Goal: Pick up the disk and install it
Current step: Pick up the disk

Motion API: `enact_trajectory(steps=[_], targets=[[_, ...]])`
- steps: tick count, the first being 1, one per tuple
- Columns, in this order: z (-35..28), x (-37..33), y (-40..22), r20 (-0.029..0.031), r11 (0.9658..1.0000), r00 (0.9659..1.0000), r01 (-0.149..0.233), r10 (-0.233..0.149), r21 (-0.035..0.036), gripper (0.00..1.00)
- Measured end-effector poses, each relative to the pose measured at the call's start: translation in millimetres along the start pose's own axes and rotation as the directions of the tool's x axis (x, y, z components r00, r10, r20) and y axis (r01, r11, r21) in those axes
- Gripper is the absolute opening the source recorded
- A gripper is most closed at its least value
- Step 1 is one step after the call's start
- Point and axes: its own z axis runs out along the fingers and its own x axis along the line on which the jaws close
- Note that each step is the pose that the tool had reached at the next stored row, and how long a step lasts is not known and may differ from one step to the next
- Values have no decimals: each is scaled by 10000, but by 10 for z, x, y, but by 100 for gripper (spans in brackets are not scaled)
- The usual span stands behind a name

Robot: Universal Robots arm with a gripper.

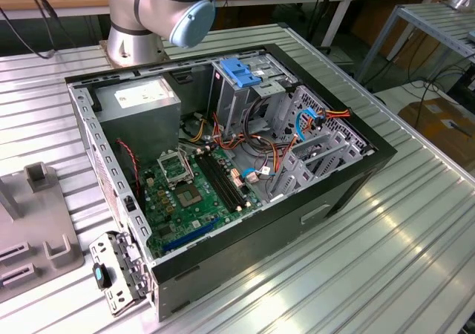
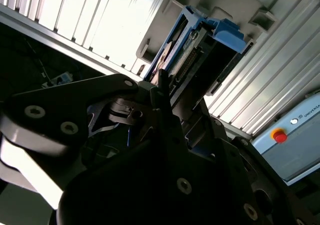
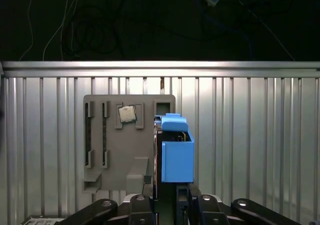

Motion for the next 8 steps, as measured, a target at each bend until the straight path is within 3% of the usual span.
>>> enact_trajectory(steps=[3,8], targets=[[0,0,-40,0,10000,10000,0,0,0,35],[0,-1,-191,0,10000,10000,0,0,0,35]])
